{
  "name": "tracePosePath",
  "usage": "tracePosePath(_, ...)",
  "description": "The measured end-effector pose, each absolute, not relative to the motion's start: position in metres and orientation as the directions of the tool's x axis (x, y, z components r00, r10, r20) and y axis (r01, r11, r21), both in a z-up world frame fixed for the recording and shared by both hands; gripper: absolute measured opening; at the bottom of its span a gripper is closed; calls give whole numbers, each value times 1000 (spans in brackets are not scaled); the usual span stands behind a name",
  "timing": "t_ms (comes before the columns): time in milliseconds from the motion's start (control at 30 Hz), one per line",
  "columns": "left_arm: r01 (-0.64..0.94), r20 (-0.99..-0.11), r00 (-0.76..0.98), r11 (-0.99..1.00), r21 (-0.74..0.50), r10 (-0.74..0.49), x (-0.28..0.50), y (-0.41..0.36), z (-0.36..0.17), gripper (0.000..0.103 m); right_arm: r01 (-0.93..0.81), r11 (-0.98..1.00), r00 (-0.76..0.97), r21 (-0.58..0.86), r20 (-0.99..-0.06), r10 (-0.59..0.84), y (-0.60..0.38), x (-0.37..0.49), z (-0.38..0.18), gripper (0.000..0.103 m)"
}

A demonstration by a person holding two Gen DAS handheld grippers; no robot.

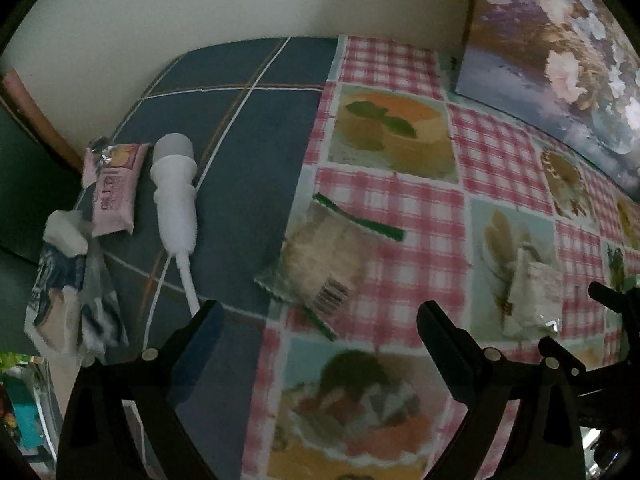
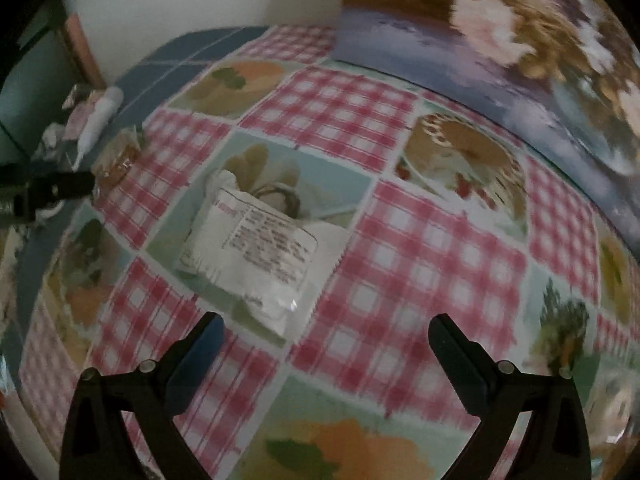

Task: Organize snacks
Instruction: 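Grasp clear biscuit pack with left gripper while right gripper grasps white printed pack, then carry the biscuit pack and white printed pack over the white tray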

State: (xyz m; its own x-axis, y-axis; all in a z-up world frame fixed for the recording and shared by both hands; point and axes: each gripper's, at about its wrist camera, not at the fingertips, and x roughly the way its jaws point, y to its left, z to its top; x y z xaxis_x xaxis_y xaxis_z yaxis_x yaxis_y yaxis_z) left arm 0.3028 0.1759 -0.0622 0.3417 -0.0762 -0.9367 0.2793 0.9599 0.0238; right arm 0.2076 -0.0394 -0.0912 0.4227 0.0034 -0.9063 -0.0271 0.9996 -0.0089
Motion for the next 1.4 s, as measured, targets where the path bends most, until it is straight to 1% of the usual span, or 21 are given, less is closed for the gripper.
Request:
tracePosePath(100, 305, -941, 324, 952, 9, -95, 313, 173, -68, 97, -66, 998, 420, -10, -907, 18, -34, 219, -94, 103)
tracePosePath(267, 356, -949, 308, 933, 56, -61, 324, 161, -78, 97, -119, 993, 411, -24, -911, 27, -27, 240, -93, 103)
tracePosePath(433, 355, -955, 290, 934, 50, -59, 337, 159, -88, 97, -180, 982, 415, -61, -909, 20, -14, 256, -91, 103)
tracePosePath(567, 348, -959, 279, 936, 44, -59, 345, 159, -94, 96, -186, 981, 411, -62, -911, 20, -4, 271, -90, 102)
tracePosePath(667, 352, -959, 276, 935, 33, -70, 353, 161, -98, 93, -185, 981, 414, -59, -910, 23, 2, 289, -89, 102)
tracePosePath(733, 352, -958, 279, 935, 31, -73, 356, 161, -98, 92, -183, 982, 416, -36, -908, 44, 3, 293, -88, 99)
tracePosePath(800, 355, -957, 279, 935, 29, -76, 358, 158, -99, 92, -177, 984, 422, -24, -905, 53, 3, 294, -86, 92)
tracePosePath(833, 354, -957, 278, 935, 25, -80, 358, 156, -99, 87, -176, 984, 426, -26, -903, 53, 4, 293, -85, 91)
tracePosePath(900, 345, -954, 287, 938, 19, -86, 359, 154, -96, 75, -174, 985, 430, -22, -901, 55, 4, 289, -83, 82)
tracePosePath(933, 339, -953, 292, 941, 22, -83, 360, 155, -95, 70, -168, 985, 432, -24, -901, 52, 5, 289, -82, 81)
tracePosePath(1000, 327, -952, 297, 944, 29, -74, 361, 155, -93, 67, -158, 987, 432, -20, -900, 51, 7, 288, -80, 80)
tracePosePath(1033, 321, -951, 303, 946, 37, -66, 360, 156, -92, 61, -154, 988, 435, -18, -899, 52, 7, 288, -79, 78)
tracePosePath(1067, 313, -949, 310, 949, 46, -56, 360, 156, -90, 58, -150, 989, 440, -18, -897, 50, 6, 283, -77, 74)
tracePosePath(1100, 303, -948, 316, 951, 56, -45, 360, 157, -89, 51, -145, 989, 444, -18, -895, 49, 5, 279, -75, 67)
tracePosePath(1133, 296, -949, 310, 954, 45, -51, 360, 158, -88, 52, -137, 990, 446, -17, -894, 47, 4, 275, -72, 64)
tracePosePath(1167, 287, -951, 303, 957, 36, -56, 359, 160, -88, 52, -128, 992, 448, -17, -893, 43, 2, 272, -70, 56)
tracePosePath(1400, 264, -951, 308, 963, 58, -27, 347, 155, -89, 52, -74, 997, 454, -8, -891, 27, -17, 244, -77, 56)
